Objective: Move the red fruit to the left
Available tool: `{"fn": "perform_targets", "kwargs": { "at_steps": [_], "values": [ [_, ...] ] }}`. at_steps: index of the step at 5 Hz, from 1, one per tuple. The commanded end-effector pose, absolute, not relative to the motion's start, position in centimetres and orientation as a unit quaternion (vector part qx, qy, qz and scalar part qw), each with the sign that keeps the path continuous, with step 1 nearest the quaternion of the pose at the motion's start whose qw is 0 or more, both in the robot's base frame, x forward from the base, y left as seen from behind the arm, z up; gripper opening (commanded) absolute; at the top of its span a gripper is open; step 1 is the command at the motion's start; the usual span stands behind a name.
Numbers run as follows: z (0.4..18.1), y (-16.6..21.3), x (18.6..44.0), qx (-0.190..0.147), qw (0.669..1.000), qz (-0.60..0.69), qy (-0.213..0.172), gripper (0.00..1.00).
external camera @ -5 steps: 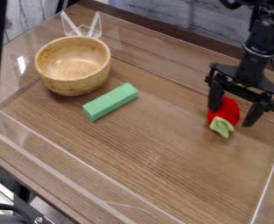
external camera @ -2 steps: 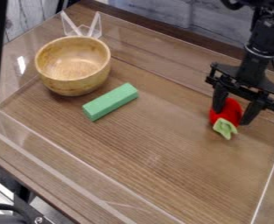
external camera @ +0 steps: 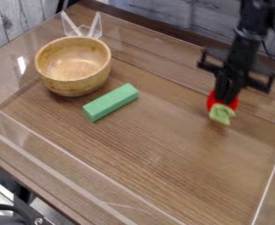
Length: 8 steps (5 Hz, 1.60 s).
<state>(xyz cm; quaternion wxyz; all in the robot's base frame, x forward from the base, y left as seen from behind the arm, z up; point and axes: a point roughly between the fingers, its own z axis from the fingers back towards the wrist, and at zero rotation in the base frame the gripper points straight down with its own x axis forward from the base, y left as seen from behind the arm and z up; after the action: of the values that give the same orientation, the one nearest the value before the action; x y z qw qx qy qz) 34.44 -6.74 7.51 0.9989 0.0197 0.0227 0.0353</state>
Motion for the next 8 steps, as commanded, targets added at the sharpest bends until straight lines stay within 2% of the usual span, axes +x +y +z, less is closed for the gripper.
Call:
{"fn": "perform_targets", "kwargs": {
  "at_steps": [1,3,8],
  "values": [
    [11.0,-4.1,36.0,0.007,0.998,0.054,-0.023,0.00],
    [9.4,-1.3,36.3,0.003,0.999,0.050,-0.019,0.00],
    [5.9,0.9,36.3,0.001,0.999,0.037,-0.005,0.00]
  ]
}}
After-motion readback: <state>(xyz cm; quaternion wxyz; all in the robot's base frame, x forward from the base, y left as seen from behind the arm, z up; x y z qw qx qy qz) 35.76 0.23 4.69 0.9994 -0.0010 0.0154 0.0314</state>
